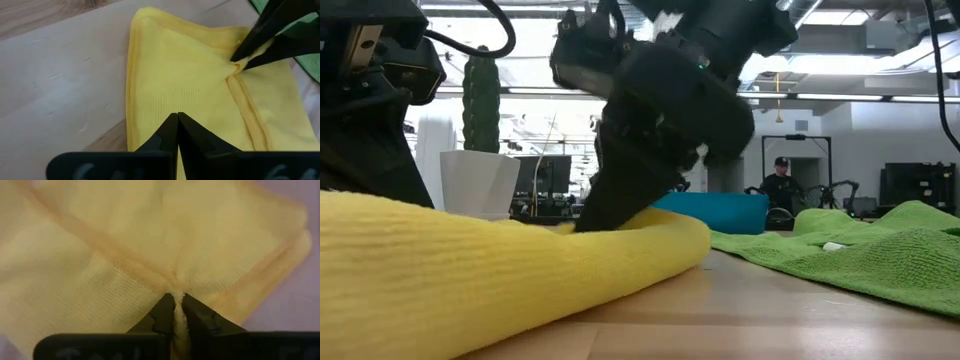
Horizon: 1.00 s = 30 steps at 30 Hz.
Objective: Fold microfiber towels
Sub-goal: Fold the yellow microfiber cloth
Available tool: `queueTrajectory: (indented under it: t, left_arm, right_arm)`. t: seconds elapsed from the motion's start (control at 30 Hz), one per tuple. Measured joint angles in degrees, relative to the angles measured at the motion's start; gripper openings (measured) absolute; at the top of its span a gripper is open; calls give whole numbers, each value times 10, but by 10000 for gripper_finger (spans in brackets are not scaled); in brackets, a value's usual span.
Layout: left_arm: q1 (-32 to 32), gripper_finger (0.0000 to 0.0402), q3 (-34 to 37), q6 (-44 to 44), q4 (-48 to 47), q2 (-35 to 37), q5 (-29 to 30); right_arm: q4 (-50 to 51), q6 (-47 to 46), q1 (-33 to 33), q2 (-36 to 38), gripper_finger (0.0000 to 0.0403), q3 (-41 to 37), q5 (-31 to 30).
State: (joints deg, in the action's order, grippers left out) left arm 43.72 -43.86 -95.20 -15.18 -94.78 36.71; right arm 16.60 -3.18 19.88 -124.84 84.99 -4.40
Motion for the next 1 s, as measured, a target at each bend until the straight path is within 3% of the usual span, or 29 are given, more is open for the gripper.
queueTrajectory:
  t: [0.23, 0.53, 1.0]
  left_arm:
    - [0, 0, 0, 0, 3, -7, 0]
    - [0, 0, -2, -3, 95, -82, -8]
    - [-1, 0, -2, -43, 78, -91, -15]
  right_arm:
    - [7, -3, 0, 15, 62, 1, -1]
    - [19, -10, 8, 14, 52, 0, -2]
    - [77, -34, 29, 14, 43, 1, -4]
